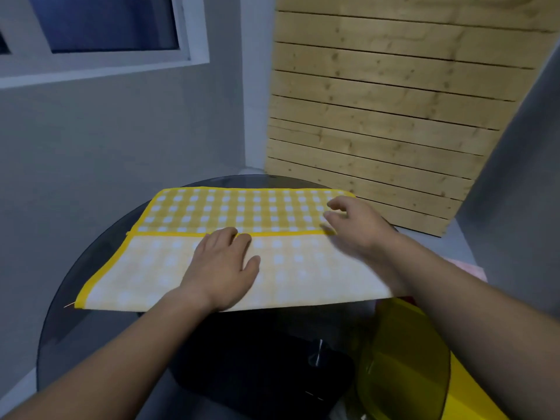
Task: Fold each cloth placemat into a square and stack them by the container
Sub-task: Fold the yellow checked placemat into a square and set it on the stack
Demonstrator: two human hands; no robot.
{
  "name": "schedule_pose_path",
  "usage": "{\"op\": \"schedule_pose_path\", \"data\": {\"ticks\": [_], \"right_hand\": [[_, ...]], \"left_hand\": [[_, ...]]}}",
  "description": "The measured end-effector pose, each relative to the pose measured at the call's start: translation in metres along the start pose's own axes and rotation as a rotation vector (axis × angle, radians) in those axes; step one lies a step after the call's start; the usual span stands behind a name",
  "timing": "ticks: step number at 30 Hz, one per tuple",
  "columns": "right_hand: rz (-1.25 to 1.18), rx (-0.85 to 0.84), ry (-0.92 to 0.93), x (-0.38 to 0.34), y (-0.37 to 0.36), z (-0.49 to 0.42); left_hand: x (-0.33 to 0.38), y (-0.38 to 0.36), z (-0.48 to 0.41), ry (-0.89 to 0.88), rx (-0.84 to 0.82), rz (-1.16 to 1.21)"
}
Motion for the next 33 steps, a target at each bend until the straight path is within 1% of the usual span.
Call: {"op": "schedule_pose_path", "data": {"ticks": [1,3,6,10,16,19,21,24,29,32,33], "right_hand": [[-0.056,-0.02,-0.018,-0.005,-0.01,-0.013],[-0.085,-0.049,-0.008,-0.017,-0.033,-0.04],[-0.039,-0.081,0.036,-0.032,-0.06,-0.076],[-0.018,-0.099,0.01,-0.028,-0.083,-0.109],[-0.02,-0.073,0.054,-0.023,-0.093,-0.125],[-0.026,-0.109,0.073,-0.027,-0.095,-0.127],[0.014,-0.142,0.093,-0.03,-0.097,-0.128],[0.035,-0.169,0.083,-0.033,-0.099,-0.13],[-0.075,-0.154,0.039,-0.032,-0.099,-0.13],[-0.25,-0.146,-0.012,-0.039,-0.089,-0.119],[-0.275,-0.139,-0.01,-0.043,-0.083,-0.116]], "left_hand": [[-0.001,-0.001,0.0,0.003,0.014,0.005],[-0.004,-0.003,0.001,0.001,0.027,0.012],[-0.006,-0.005,0.001,0.001,0.036,0.013],[-0.01,-0.009,0.0,-0.004,0.054,-0.001],[-0.011,-0.011,-0.002,-0.015,0.063,-0.033],[-0.01,-0.01,-0.002,-0.025,0.067,-0.04],[-0.01,-0.009,-0.001,-0.027,0.067,-0.039],[-0.01,-0.008,-0.001,-0.025,0.079,-0.022],[-0.01,-0.008,-0.001,-0.026,0.086,-0.003],[-0.01,-0.008,-0.001,-0.027,0.1,0.02],[-0.01,-0.008,0.0,-0.029,0.101,0.021]]}}
Point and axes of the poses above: each hand's wrist, its own z-axis away from the middle knuckle, its own y-axis out of the back of the hand, x = y × z, the point moved 9 cm from there along -z, towards the middle knuckle, and after that the axes turned 14 degrees about x, right-handed, at the moved point
